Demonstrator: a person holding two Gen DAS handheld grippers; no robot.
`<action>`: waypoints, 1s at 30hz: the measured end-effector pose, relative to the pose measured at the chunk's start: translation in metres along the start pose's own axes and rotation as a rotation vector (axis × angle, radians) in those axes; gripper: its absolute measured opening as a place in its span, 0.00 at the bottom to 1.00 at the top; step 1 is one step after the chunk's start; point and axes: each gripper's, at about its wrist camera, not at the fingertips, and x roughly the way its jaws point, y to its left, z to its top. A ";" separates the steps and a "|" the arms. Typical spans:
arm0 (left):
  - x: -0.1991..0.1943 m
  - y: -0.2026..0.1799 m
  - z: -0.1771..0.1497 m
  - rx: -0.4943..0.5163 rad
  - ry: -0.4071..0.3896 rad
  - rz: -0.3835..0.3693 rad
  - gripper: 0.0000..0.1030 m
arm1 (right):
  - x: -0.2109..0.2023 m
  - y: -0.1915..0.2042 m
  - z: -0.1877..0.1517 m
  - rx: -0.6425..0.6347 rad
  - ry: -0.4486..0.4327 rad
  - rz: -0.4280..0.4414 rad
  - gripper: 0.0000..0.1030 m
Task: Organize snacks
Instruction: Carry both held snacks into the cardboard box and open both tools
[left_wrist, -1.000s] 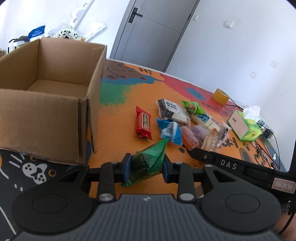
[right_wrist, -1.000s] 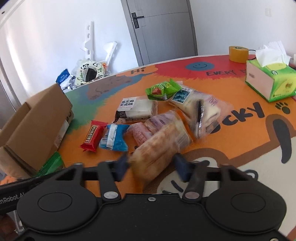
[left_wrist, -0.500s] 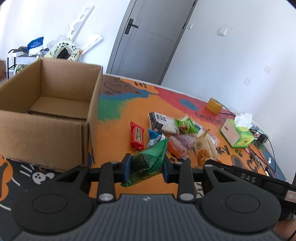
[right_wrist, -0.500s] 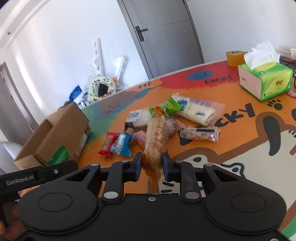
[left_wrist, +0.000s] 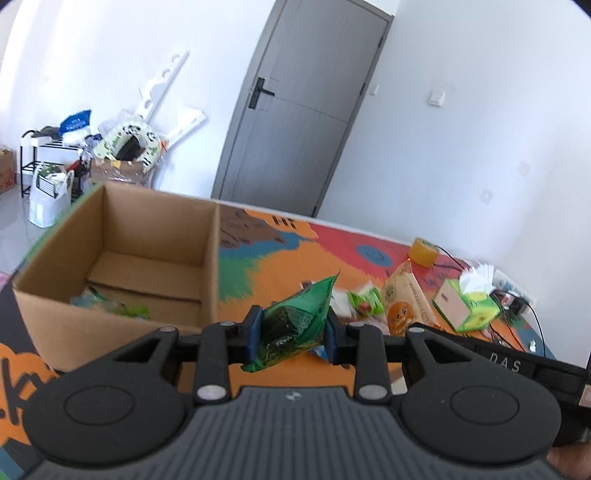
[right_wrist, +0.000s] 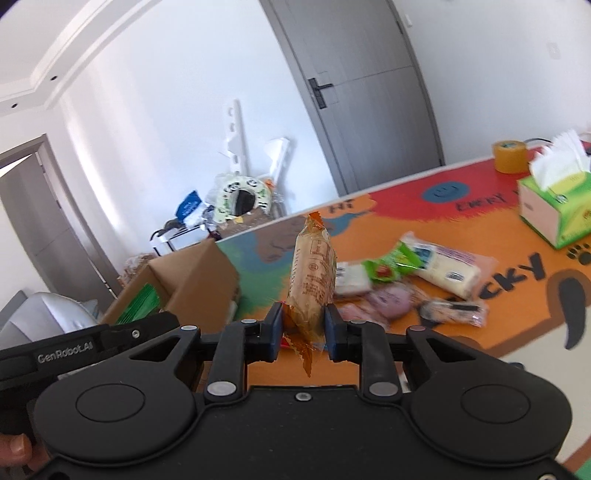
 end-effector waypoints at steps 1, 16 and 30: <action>-0.001 0.003 0.003 -0.005 -0.007 0.004 0.31 | 0.002 0.004 0.001 -0.005 -0.001 0.009 0.24; -0.013 0.062 0.034 -0.071 -0.082 0.110 0.31 | 0.038 0.069 0.014 -0.092 0.017 0.111 0.24; 0.004 0.110 0.045 -0.147 -0.056 0.165 0.36 | 0.071 0.119 0.018 -0.156 0.056 0.165 0.24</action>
